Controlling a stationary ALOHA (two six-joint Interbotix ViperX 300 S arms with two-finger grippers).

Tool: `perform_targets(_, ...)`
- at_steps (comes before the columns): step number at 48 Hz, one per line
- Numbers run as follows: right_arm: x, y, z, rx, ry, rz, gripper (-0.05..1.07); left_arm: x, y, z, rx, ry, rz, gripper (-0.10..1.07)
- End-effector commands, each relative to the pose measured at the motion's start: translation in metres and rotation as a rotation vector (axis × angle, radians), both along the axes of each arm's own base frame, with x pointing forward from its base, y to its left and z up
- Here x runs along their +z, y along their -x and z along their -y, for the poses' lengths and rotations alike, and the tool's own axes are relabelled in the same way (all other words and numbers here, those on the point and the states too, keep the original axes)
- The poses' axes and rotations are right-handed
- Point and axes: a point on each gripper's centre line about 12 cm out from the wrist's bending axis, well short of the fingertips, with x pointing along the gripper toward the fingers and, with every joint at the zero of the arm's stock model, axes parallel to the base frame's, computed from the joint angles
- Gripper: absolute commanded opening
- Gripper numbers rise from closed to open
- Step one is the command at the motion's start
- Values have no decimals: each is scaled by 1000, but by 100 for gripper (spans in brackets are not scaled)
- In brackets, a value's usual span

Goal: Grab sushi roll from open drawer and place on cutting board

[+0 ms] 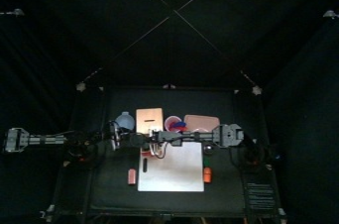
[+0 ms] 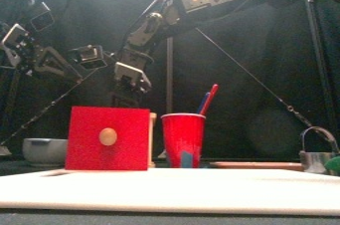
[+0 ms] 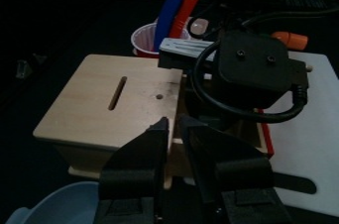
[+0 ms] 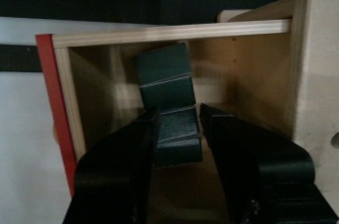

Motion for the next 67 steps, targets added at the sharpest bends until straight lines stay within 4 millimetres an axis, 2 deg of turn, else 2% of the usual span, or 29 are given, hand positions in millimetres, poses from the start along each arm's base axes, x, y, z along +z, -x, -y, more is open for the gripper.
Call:
perform_targets(1, 9, 2, 1, 0, 0, 6, 77, 5, -2, -2, 7, -4, 15, 60)
perform_targets(14, 6, 4, 1, 0, 5, -7, 77, 5, -2, -3, 13, -4, 16, 60)
perform_targets(23, 25, 3, 1, -13, -22, 31, 77, 6, -2, -3, 15, -4, 18, 60)
perform_targets(27, 27, 3, 0, -16, -39, 32, 77, 6, -2, -3, 15, -4, 16, 60)
perform_targets(44, 12, 2, 0, -13, -34, 2, 77, 6, -2, -4, 18, -4, 16, 60)
perform_targets(58, 24, -2, 2, 5, 20, 30, 78, 6, -2, -5, 23, -3, 18, 60)
perform_targets(67, 21, -3, 4, 2, 19, 26, 82, 6, -2, -5, 23, -4, 18, 60)
